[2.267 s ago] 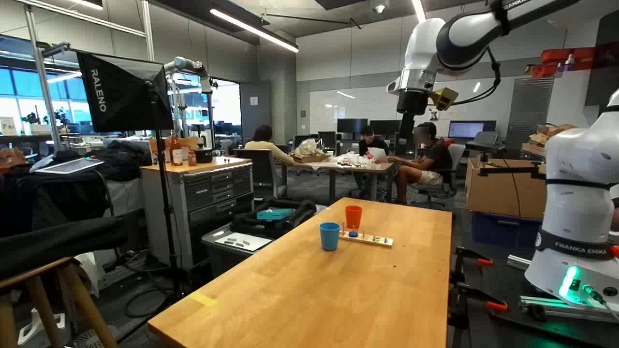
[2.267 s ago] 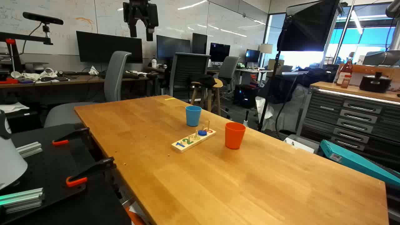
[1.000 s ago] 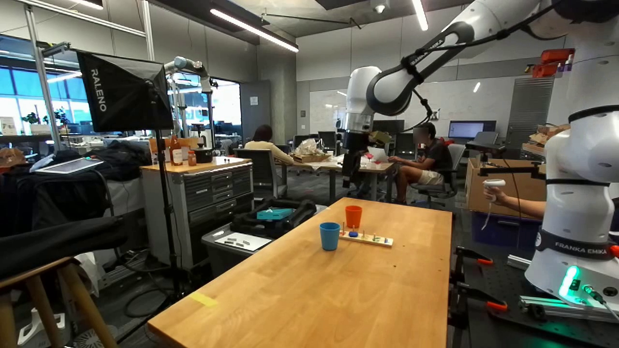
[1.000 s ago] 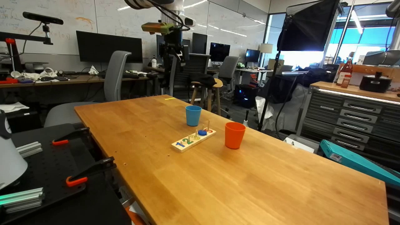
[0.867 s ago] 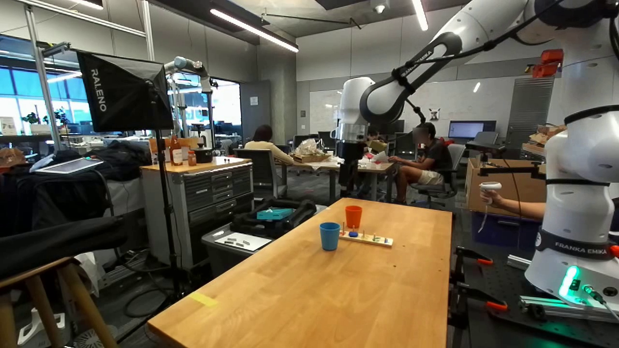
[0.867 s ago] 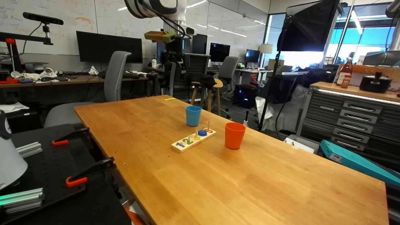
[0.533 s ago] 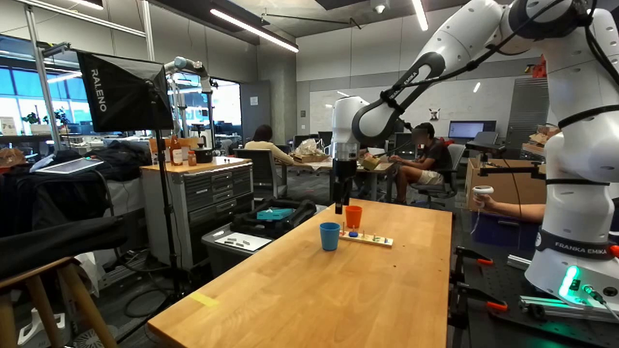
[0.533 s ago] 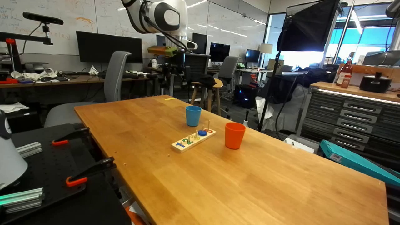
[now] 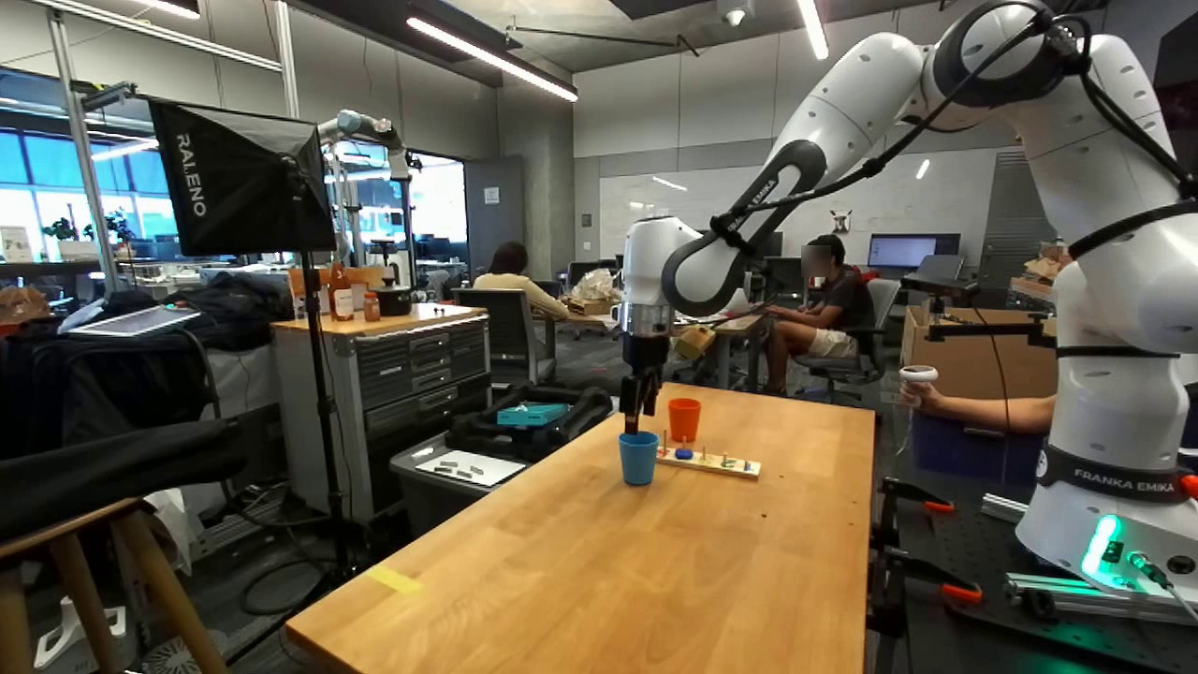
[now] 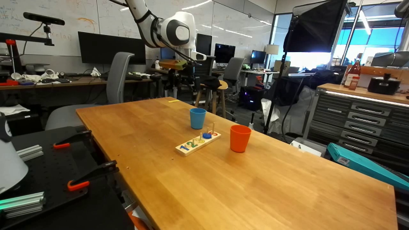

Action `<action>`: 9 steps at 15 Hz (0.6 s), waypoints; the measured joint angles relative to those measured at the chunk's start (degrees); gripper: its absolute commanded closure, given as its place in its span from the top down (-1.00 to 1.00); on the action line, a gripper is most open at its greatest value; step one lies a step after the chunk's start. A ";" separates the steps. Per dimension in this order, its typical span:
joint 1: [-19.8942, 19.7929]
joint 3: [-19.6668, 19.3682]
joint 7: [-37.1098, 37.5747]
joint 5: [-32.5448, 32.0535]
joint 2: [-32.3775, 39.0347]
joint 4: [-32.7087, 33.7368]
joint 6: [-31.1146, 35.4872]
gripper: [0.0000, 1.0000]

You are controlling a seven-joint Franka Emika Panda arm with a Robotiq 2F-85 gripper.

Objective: Put the blue cup on top of the orange cup

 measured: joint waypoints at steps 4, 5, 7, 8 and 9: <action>0.46 -0.71 1.28 -0.19 3.30 2.94 0.69 1.00; 0.60 -0.95 1.52 -0.19 4.08 3.52 0.77 1.00; 0.81 -1.41 1.78 -0.20 5.54 4.38 1.02 1.00; 0.86 -1.64 1.89 -0.20 6.26 4.72 1.15 1.00; 0.90 -1.89 1.95 -0.20 7.02 5.07 1.29 0.76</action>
